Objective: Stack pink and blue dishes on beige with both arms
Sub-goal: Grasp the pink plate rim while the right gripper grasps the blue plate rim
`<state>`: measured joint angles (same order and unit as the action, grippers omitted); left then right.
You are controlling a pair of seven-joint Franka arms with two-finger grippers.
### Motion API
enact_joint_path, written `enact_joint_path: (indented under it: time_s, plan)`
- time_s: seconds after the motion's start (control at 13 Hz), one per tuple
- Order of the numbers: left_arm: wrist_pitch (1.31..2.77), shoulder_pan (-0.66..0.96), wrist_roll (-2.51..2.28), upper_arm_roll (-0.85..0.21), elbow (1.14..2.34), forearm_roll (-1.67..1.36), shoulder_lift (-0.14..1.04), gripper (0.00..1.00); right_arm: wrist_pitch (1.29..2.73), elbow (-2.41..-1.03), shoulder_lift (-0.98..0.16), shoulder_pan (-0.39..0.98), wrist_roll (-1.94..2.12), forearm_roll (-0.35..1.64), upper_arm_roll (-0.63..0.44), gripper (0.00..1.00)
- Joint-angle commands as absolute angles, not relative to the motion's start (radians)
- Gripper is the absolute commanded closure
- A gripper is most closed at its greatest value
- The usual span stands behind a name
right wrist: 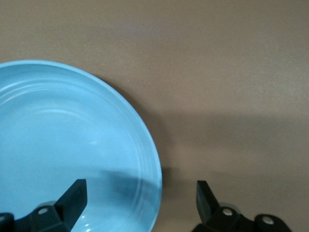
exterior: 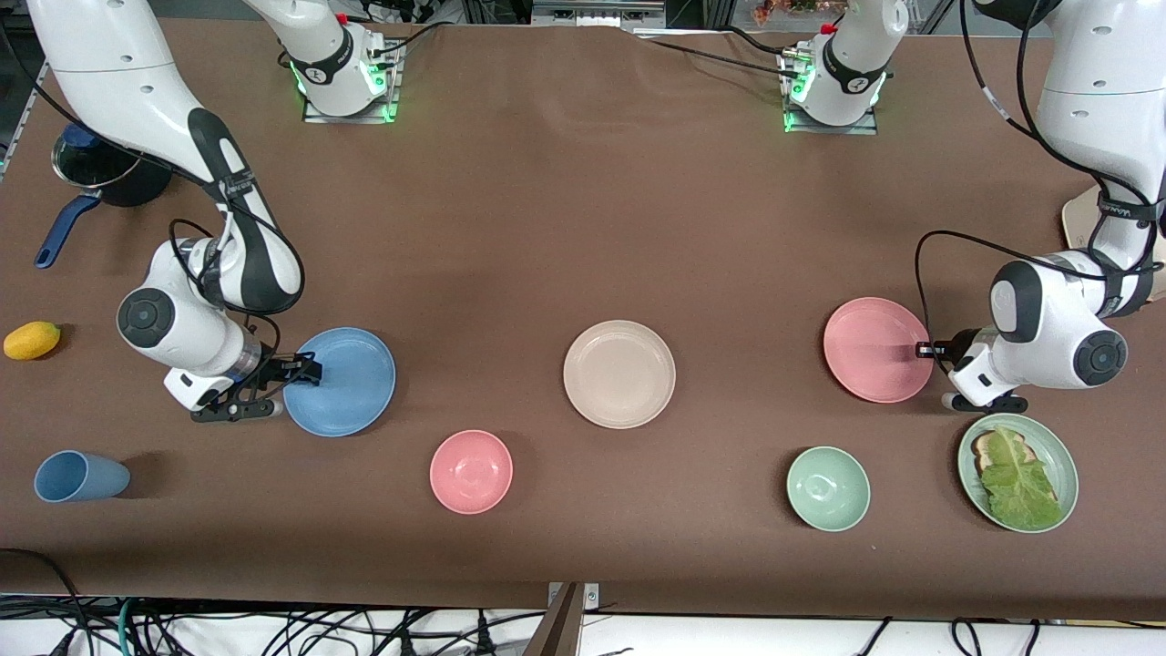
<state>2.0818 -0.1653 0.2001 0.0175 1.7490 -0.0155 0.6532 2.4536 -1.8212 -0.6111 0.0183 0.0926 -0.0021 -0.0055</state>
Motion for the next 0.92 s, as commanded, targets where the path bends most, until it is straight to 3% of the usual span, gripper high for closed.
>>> enact_joint_path:
  time_s: [0.0, 0.38, 0.62, 0.85]
  plan:
    - [2.013, -0.156, 0.193, 0.012, 1.694, -0.014, 0.649, 1.0, 2.457, -1.83, -0.601, -0.014, 0.139, 0.02, 0.006, 0.01]
    - [1.886, -0.144, 0.176, 0.011, 1.594, -0.052, 0.649, 1.0, 2.456, -1.824, -0.64, -0.048, 0.359, 0.259, 0.006, 0.15]
    - [1.809, -0.133, 0.147, -0.008, 1.543, -0.054, 0.643, 1.0, 2.454, -1.822, -0.638, -0.037, 0.348, 0.262, 0.006, 0.21]
    - [1.709, -0.133, 0.071, -0.06, 1.496, -0.074, 0.627, 1.0, 2.45, -1.819, -0.632, -0.031, 0.35, 0.262, 0.006, 0.45]
